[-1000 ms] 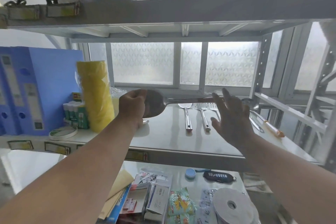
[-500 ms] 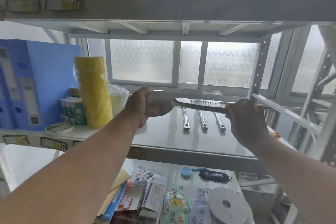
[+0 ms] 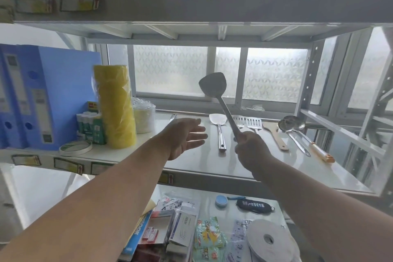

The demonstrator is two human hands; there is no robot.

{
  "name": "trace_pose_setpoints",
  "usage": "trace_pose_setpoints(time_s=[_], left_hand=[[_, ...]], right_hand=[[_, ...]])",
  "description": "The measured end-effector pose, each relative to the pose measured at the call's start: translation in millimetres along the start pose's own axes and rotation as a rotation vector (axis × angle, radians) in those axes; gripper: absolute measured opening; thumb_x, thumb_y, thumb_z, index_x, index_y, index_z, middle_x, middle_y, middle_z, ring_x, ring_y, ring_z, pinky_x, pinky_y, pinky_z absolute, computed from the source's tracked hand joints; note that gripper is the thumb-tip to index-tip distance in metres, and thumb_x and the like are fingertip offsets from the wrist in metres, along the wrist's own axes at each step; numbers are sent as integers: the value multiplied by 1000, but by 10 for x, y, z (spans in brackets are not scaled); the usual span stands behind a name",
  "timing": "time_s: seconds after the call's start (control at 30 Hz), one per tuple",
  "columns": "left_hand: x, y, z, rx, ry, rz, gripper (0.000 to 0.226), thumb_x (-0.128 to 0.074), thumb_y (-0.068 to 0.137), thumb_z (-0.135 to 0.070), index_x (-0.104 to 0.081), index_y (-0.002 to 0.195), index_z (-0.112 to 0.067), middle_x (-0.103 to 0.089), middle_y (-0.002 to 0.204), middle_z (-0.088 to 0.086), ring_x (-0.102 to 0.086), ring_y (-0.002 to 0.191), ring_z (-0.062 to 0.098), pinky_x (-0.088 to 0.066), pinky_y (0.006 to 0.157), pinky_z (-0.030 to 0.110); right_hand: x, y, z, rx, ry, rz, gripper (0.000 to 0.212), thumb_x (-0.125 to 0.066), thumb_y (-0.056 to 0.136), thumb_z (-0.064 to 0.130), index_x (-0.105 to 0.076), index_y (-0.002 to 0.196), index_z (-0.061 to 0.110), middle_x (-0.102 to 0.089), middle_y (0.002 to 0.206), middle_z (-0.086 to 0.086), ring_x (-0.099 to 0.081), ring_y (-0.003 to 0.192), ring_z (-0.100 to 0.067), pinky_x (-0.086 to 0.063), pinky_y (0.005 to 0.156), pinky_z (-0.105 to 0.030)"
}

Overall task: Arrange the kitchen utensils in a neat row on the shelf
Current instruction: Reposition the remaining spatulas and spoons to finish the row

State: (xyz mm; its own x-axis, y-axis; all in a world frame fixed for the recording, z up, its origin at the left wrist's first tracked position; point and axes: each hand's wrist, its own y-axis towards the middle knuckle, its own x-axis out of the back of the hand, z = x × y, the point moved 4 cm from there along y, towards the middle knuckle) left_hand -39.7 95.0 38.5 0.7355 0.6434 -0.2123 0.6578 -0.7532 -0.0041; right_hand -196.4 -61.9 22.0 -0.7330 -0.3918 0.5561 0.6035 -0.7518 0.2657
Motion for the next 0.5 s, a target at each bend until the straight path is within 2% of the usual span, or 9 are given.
trace_pose_setpoints(time_s=[0.07, 0.13, 0.23, 0.3, 0.4, 0.5], left_hand=[[-67, 9, 25, -31, 63, 11, 35, -69, 104, -19, -62, 136, -9, -71, 130, 18, -76, 112, 34, -63, 95, 45], [-127, 8, 48, -60, 107, 29, 38, -75, 100, -17, -65, 136, -14, -73, 127, 16, -77, 110, 33, -64, 94, 42], [-195, -7, 78, -97, 116, 43, 36, -79, 95, -12, -68, 130, -13, -78, 116, 19, -78, 102, 33, -62, 96, 42], [-176, 1, 97, -136, 90, -24, 28, -77, 94, -1, -69, 120, -7, -78, 107, 23, -78, 91, 32, -64, 92, 40], [-78, 15, 144, -129, 84, -120, 26, -78, 92, 2, -68, 116, 3, -74, 99, 22, -75, 79, 26, -66, 79, 34], [29, 72, 244, -79, 108, -175, 33, -82, 89, 1, -67, 119, 7, -73, 103, 25, -74, 80, 27, -66, 78, 36]], right_hand=[[-133, -60, 78, -129, 283, 72, 30, -44, 106, 26, -63, 91, 10, -66, 77, -8, -56, 53, -15, -39, 47, -27], [-257, -173, 182, -222, 502, 151, 30, -43, 106, 24, -62, 90, 7, -61, 72, -11, -47, 42, -12, -32, 41, -22], [-409, -303, 284, -218, 566, 205, 36, -43, 108, 27, -66, 102, 0, -64, 70, -11, -47, 49, -15, -36, 45, -24], [-485, -369, 333, -207, 576, 265, 38, -44, 109, 33, -68, 105, 3, -68, 73, -10, -51, 52, -16, -44, 48, -27], [-570, -455, 404, -193, 588, 346, 39, -45, 109, 35, -66, 101, 3, -70, 80, -12, -55, 54, -18, -52, 53, -30], [-635, -509, 445, -159, 572, 410, 37, -49, 108, 32, -62, 92, 1, -63, 80, -16, -57, 61, -22, -53, 58, -33]])
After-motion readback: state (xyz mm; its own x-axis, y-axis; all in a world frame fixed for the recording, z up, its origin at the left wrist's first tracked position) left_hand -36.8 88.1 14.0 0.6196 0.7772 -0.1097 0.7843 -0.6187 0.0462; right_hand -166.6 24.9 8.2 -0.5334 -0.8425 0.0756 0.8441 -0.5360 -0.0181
